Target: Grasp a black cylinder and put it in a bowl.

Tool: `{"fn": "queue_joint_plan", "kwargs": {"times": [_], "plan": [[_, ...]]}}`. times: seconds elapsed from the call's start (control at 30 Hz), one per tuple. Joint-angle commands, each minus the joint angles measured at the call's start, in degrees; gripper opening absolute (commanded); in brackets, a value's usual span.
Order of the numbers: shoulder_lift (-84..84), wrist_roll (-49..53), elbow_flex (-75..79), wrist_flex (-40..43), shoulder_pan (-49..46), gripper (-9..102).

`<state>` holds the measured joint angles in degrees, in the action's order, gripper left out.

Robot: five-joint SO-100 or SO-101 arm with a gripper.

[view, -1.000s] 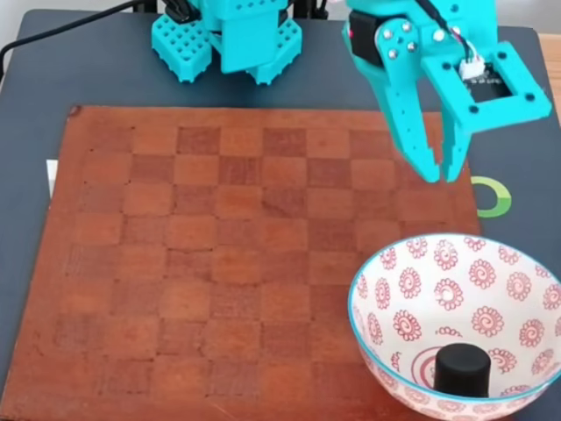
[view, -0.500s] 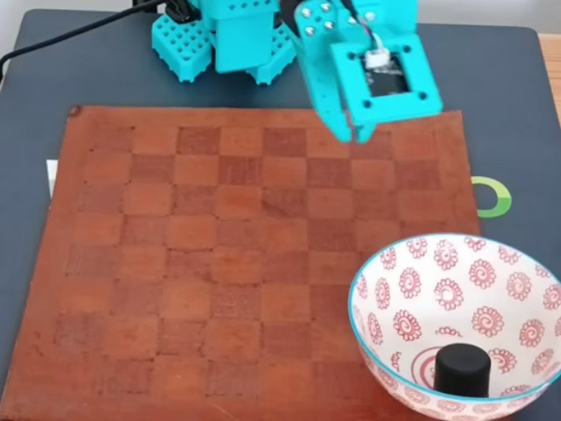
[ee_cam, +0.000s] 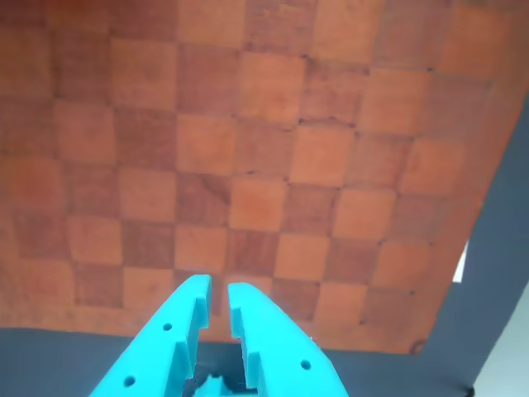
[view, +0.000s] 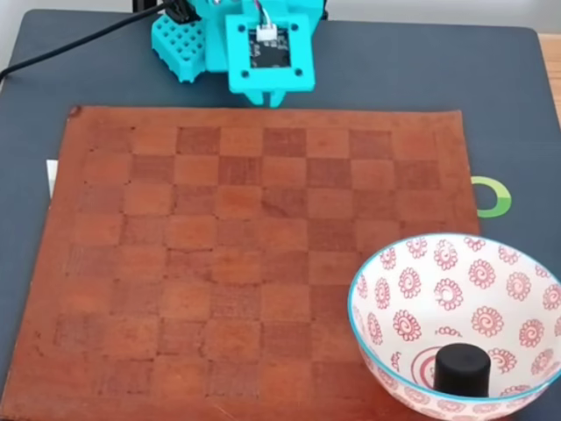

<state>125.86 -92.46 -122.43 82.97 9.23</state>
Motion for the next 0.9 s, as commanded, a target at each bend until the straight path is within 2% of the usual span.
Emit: {"fn": "queue_joint_plan", "kwargs": {"times": [0.0, 0.37, 0.87], "plan": [[7.3, -0.5, -6.2, -4.4, -0.4, 0], [27.4, -4.3, -31.0, -19.1, 0.3, 0], [46.1, -6.1, -46.9, -20.7, -0.3, 0]]}}
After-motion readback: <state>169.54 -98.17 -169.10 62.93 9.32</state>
